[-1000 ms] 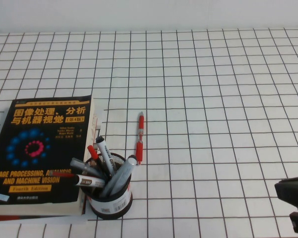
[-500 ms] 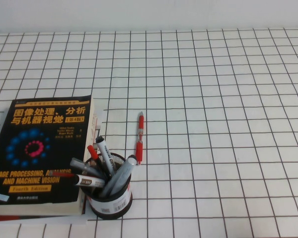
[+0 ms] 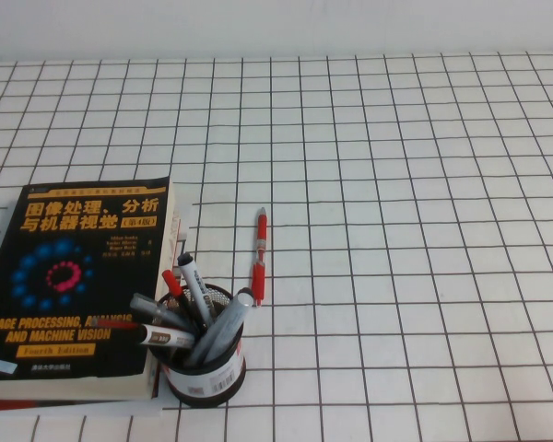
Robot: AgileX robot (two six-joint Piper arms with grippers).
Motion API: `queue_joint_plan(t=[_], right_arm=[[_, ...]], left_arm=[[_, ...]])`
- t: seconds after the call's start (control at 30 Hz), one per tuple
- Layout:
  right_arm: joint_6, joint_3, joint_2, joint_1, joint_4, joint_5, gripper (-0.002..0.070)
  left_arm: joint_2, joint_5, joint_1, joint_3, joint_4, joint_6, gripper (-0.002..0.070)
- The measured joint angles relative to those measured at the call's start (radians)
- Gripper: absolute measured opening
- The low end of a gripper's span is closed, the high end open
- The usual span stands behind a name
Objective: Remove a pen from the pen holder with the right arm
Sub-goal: 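Take a marker out of the pen holder and lay it on the table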
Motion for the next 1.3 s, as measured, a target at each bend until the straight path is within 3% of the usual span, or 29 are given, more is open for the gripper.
queue_joint_plan(t=[0.47,1.3], right_arm=[[0.0,0.002,-0.111,-0.008,-0.127,0.258,-0.0015],[0.0,0.002,-0.111,-0.008,-0.13,0.269,-0.0016]], left_arm=[[0.0,0.0,0.0,0.0,0.0,0.0,-0.0004],[0.0,0.0,0.0,0.0,0.0,0.0,-0.0004]])
